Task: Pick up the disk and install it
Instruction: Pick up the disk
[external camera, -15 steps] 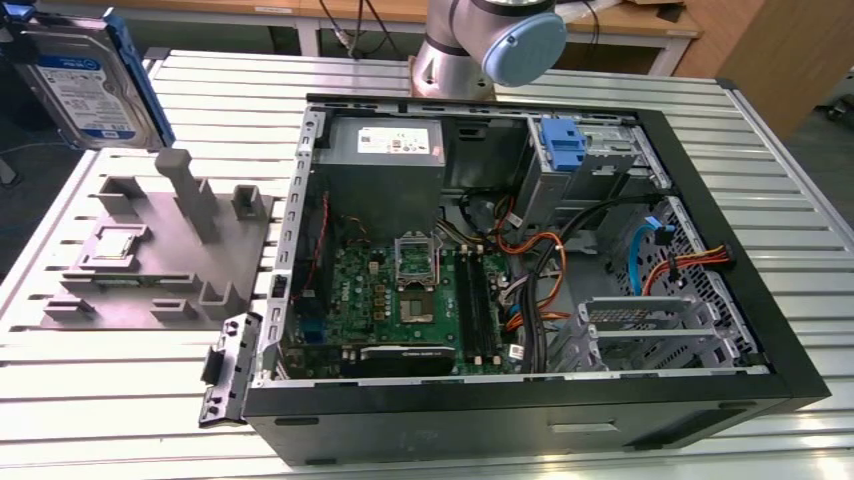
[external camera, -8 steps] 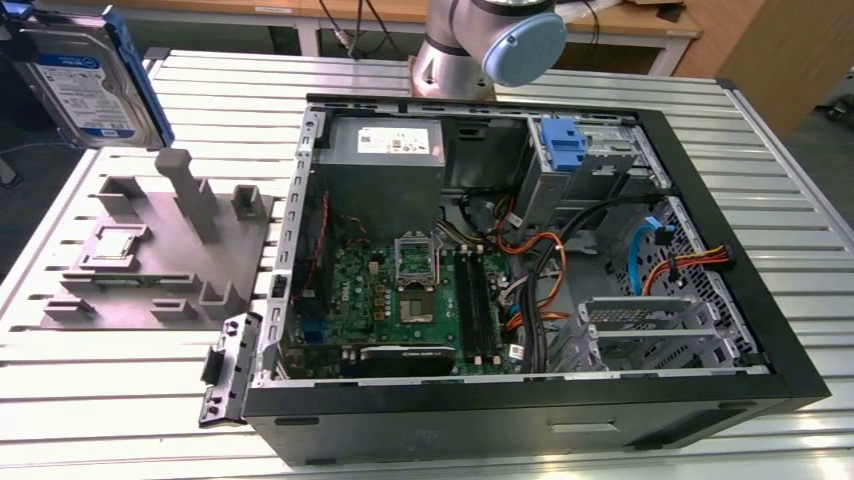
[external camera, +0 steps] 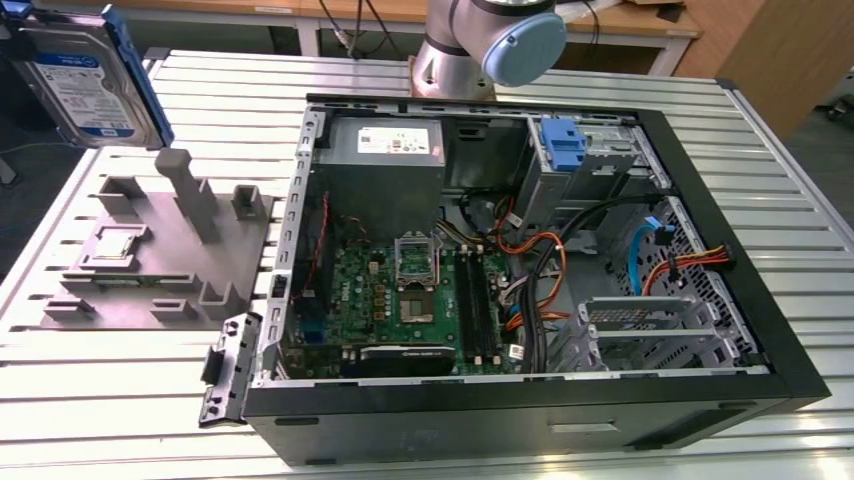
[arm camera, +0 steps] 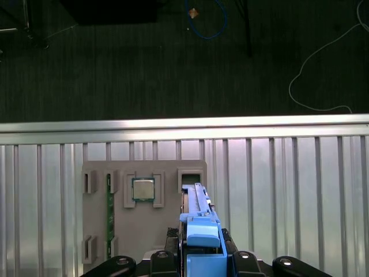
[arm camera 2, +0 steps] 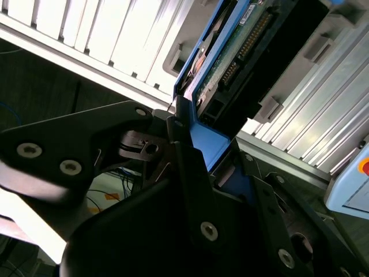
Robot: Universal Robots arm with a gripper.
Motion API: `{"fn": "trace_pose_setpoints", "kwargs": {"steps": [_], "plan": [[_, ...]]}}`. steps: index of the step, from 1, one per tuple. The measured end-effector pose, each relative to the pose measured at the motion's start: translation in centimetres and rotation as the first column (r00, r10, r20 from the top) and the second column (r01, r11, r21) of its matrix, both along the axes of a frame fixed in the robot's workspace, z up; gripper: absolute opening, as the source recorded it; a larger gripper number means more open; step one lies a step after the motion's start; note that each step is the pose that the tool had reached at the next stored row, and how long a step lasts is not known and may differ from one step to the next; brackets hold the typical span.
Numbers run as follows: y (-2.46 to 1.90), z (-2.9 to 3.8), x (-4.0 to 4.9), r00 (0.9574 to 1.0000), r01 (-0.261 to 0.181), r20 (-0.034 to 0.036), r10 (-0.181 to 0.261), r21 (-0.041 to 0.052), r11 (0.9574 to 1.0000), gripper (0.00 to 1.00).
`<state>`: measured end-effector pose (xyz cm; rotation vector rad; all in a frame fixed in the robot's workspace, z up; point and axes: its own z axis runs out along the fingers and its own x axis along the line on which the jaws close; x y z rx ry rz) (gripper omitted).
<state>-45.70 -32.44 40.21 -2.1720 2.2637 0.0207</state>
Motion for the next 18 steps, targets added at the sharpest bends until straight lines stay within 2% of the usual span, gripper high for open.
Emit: {"fn": "trace_pose_setpoints", "kwargs": {"steps": [18], "plan": [[0.0, 0.54, 0.0, 1.0, 0.0, 0.0, 0.0, 0.0, 1.0, 0.37]]}}
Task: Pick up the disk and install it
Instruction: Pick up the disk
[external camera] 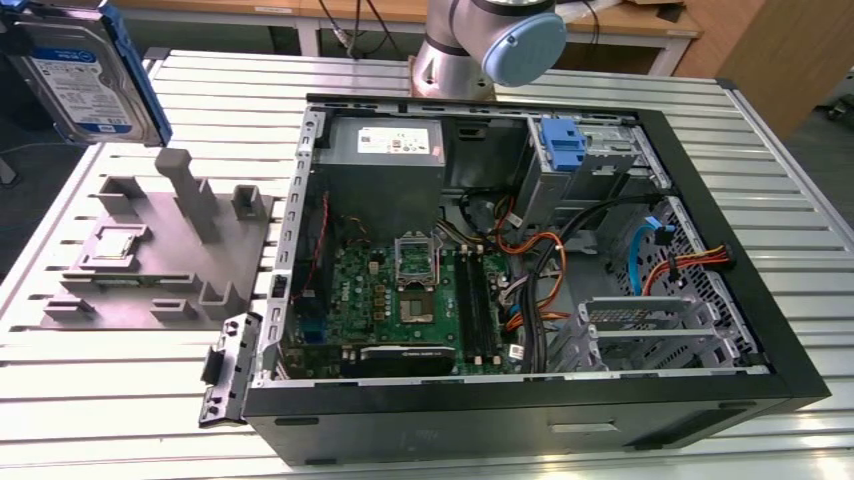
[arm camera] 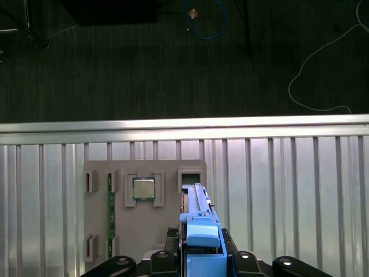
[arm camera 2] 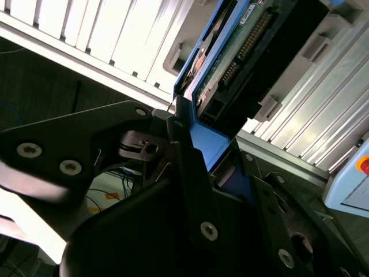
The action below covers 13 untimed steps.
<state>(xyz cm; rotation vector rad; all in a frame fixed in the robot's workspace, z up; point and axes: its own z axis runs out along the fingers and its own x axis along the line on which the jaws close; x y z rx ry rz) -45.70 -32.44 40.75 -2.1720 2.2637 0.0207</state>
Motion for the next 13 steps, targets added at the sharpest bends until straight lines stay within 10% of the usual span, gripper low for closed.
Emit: {"fn": "trace_pose_setpoints", "kwargs": {"steps": [13], "plan": [[0.0, 0.34, 0.0, 1.0, 0.0, 0.0, 0.0, 0.0, 1.0, 0.37]]}}
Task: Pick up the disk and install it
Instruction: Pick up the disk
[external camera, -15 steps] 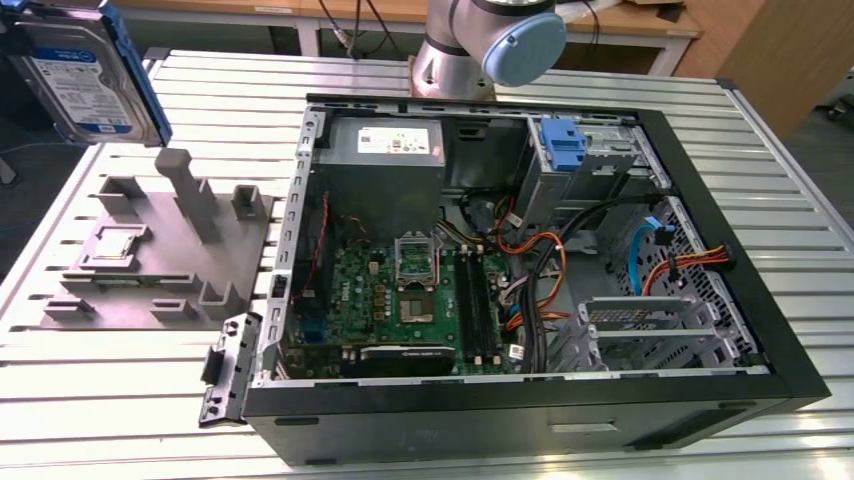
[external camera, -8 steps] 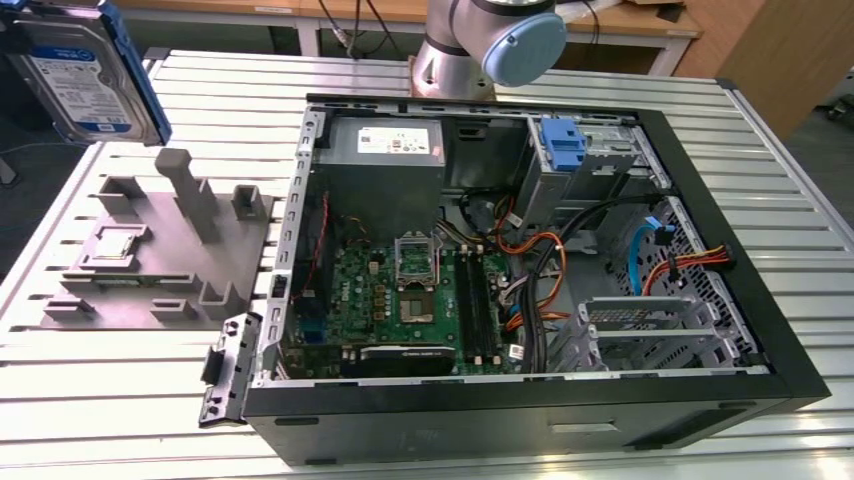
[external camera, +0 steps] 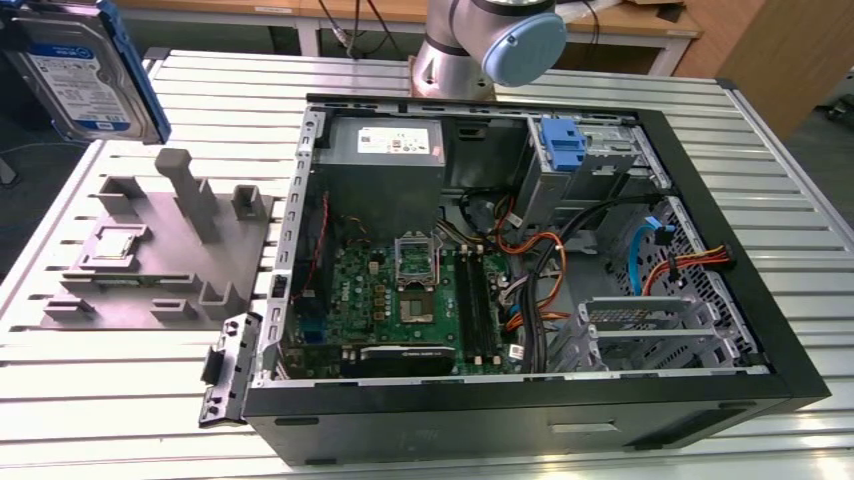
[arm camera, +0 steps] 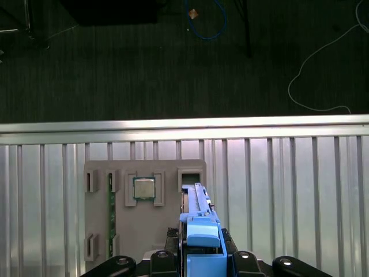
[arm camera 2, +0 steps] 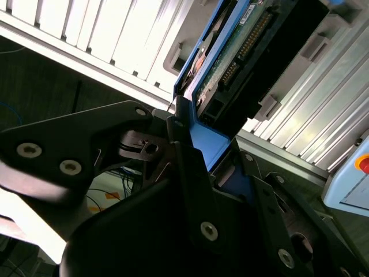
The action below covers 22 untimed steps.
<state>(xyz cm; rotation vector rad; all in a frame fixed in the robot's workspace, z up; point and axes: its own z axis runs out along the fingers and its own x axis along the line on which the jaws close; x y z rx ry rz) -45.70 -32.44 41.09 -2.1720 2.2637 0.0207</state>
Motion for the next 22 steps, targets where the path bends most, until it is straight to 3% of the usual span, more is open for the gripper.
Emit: {"fn": "trace_pose_setpoints", "kwargs": {"steps": [22], "plan": [[0.0, 0.36, 0.0, 1.0, 0.0, 0.0, 0.0, 0.0, 1.0, 0.37]]}}
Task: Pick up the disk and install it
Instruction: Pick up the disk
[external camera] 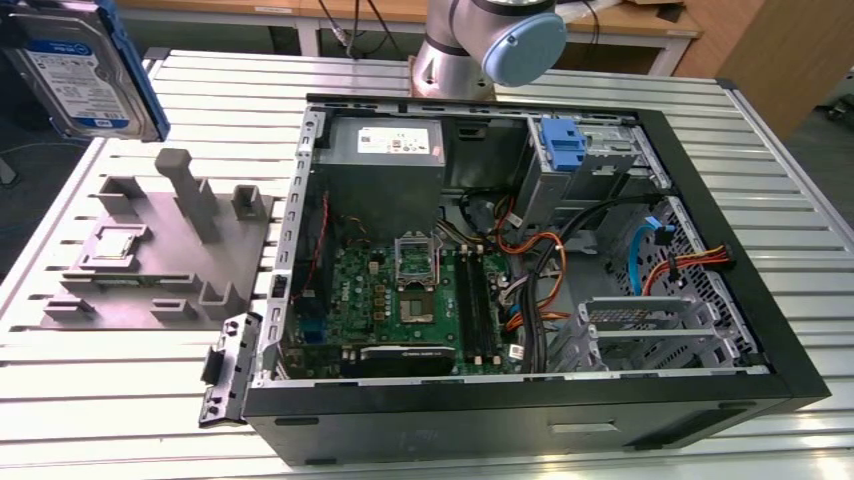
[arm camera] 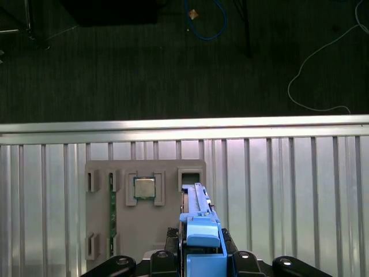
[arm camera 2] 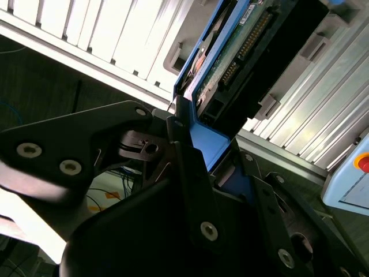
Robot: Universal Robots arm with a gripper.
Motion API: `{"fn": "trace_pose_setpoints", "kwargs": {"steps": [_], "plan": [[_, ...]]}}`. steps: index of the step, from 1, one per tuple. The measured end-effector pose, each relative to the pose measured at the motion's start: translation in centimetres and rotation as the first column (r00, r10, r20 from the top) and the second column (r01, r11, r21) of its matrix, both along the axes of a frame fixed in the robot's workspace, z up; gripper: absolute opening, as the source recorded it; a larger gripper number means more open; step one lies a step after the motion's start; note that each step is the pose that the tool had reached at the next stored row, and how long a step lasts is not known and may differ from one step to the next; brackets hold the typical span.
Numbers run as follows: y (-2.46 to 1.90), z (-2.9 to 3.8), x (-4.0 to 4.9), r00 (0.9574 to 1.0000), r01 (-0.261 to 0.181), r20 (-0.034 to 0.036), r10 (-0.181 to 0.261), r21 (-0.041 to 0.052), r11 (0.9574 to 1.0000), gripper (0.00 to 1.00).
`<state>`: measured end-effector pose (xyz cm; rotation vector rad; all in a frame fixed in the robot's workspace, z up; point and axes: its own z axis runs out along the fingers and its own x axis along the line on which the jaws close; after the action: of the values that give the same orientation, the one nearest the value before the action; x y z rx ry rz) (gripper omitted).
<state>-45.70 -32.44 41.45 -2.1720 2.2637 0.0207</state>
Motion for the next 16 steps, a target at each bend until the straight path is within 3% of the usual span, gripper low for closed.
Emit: {"fn": "trace_pose_setpoints", "kwargs": {"steps": [1, 16], "plan": [[0.0, 1.53, 0.0, 1.0, 0.0, 0.0, 0.0, 0.0, 1.0, 0.37], [0.0, 1.95, 0.0, 1.0, 0.0, 0.0, 0.0, 0.0, 1.0, 0.37]]}}
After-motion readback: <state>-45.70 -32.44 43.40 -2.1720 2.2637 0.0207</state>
